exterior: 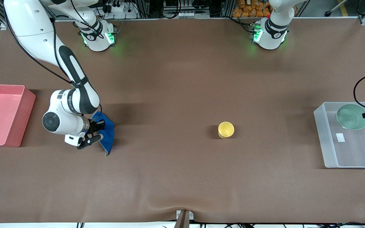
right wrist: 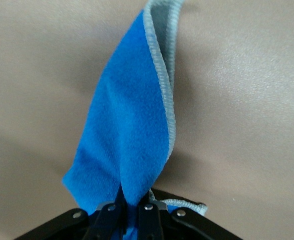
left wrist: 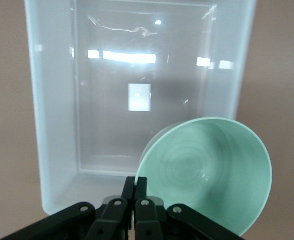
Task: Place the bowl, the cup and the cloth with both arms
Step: 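Lift the cloth with the right gripper while the left gripper carries the bowl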
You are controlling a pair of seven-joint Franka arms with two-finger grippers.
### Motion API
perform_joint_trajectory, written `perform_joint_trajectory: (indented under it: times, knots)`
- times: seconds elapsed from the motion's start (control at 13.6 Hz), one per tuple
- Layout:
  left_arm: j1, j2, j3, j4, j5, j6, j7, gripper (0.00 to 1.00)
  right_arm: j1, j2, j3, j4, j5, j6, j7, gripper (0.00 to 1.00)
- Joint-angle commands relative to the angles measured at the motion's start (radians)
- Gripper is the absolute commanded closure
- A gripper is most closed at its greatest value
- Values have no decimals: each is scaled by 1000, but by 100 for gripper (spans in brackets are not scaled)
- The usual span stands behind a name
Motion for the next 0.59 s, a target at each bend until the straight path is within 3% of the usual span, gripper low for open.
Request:
perform_joint_trajectory:
  times: [0.0, 0.51]
  knots:
    - [48, 63, -16, 5, 13, 86, 57, 100, -2, -52, -4, 35, 25, -92, -6, 100]
    - [50, 160, -19, -29, 10, 223, 100, 100, -39, -101, -10, 241, 22, -375, -8, 100]
